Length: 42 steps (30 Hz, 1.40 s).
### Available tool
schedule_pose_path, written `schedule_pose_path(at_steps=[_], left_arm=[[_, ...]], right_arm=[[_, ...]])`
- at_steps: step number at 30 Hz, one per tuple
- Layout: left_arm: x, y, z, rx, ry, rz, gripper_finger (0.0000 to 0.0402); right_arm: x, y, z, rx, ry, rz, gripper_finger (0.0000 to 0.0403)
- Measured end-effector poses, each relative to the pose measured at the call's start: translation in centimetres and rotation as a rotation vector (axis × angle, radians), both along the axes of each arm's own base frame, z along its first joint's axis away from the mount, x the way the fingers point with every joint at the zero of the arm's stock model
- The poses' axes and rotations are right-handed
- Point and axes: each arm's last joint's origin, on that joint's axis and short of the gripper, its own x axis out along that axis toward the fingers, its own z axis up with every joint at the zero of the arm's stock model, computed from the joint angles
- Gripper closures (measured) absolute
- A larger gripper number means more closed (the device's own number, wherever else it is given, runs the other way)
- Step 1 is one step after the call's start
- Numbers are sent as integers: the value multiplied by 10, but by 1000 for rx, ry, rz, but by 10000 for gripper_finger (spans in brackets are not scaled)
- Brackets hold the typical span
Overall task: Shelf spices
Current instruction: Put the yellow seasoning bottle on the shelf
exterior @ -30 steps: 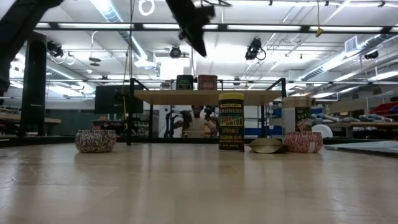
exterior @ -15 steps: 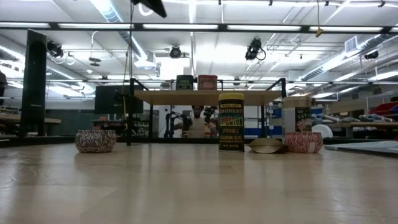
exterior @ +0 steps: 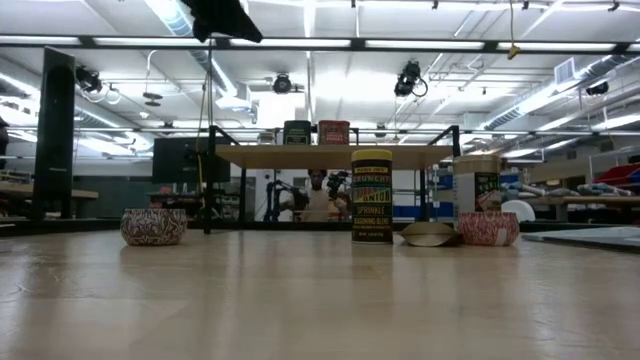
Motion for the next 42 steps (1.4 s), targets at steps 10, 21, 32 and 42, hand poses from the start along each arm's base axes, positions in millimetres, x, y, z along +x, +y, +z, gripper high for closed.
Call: schedule_pose_path(at_steps=[10,21,32,42], left_arm=[[8,-20,-36,-29,42,-29,401],[7,-41,-80,-73,-31,-23,401],[-22,-63,-88,-24,-159,-3,401],[-34,-69,-84,23,-249,-39,401]], right_arm=[[20,-16,8,145,-12,-2,168],[63,-38,-6,441,304,13,168],[101,-46,-26,559,498,10,174],[110,-52,-41,785,624,96,158]])
